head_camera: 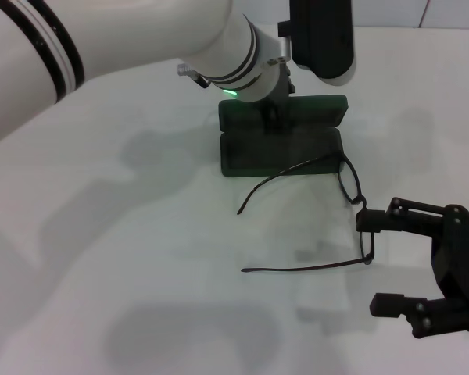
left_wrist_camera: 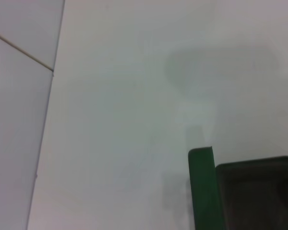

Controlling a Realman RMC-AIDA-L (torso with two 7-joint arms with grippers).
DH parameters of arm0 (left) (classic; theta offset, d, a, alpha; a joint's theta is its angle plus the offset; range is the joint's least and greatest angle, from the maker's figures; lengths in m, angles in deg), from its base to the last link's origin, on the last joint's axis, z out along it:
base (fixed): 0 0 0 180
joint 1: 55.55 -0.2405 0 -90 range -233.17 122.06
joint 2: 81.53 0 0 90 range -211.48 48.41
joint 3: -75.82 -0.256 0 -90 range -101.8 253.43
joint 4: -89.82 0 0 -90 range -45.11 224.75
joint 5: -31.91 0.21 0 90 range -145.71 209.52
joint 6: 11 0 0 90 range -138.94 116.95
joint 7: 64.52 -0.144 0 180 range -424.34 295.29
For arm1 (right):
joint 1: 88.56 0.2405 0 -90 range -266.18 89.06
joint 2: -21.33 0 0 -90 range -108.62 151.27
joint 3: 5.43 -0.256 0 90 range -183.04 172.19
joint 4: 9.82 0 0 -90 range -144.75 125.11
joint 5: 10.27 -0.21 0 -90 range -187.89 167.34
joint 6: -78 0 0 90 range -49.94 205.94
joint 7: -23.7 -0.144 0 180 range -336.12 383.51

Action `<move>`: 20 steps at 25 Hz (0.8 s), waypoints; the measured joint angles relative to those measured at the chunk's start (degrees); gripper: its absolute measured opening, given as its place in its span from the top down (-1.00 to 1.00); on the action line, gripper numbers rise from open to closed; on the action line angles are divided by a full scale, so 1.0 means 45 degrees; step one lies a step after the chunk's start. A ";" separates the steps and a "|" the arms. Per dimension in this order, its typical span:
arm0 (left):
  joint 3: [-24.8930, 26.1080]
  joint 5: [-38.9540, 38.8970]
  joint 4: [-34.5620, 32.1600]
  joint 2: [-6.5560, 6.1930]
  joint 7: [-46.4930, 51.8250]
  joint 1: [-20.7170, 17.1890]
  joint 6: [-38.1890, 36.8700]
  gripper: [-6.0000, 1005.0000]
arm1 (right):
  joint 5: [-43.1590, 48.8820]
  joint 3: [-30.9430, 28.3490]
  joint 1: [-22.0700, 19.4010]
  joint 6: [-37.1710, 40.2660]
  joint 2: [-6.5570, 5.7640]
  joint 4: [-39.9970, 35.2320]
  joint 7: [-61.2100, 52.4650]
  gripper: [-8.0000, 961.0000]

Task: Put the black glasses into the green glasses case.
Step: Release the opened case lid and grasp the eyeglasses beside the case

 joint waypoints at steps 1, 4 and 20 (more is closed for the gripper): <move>-0.0002 -0.0033 -0.0107 -0.0002 0.0024 -0.0051 0.0002 0.05 | -0.0001 0.0001 -0.0013 0.0001 0.0001 0.0000 0.0000 -0.75; -0.0001 -0.0105 -0.0467 -0.0010 0.0128 -0.0126 -0.0001 0.08 | -0.0003 -0.0002 -0.0130 0.0000 0.0000 -0.0036 -0.0001 -0.75; 0.3809 -0.8524 -0.8489 -0.0237 -0.2315 -0.6696 -0.0840 0.26 | 0.0638 -0.2233 0.0406 0.1480 -0.1514 -0.0624 -0.3083 -0.74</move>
